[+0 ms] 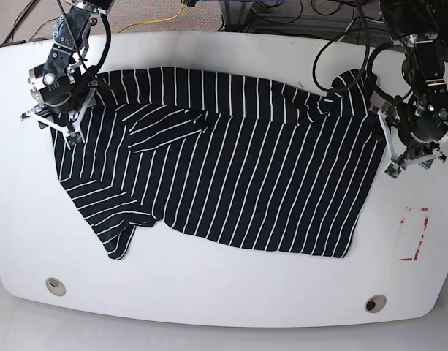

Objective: Layout the t-shirt on the table in an organized manner, then fold the t-shirt properly
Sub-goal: 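Pinch the bunched fabric with the left gripper and pull it outward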

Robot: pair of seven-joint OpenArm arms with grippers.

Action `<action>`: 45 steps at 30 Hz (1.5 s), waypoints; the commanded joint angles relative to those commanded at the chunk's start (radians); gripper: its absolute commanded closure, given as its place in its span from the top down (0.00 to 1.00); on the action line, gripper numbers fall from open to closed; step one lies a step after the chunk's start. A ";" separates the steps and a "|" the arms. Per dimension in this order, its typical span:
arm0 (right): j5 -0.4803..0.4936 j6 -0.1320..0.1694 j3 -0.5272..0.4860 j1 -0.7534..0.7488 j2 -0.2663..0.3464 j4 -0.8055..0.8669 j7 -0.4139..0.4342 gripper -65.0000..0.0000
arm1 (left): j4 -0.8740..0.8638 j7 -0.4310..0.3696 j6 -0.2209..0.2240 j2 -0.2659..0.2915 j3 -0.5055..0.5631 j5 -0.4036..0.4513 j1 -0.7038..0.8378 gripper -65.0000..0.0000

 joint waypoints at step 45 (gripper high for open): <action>0.000 0.000 0.002 0.000 -0.049 0.000 0.000 0.49 | -0.100 -0.037 0.000 0.011 0.069 0.008 0.133 0.63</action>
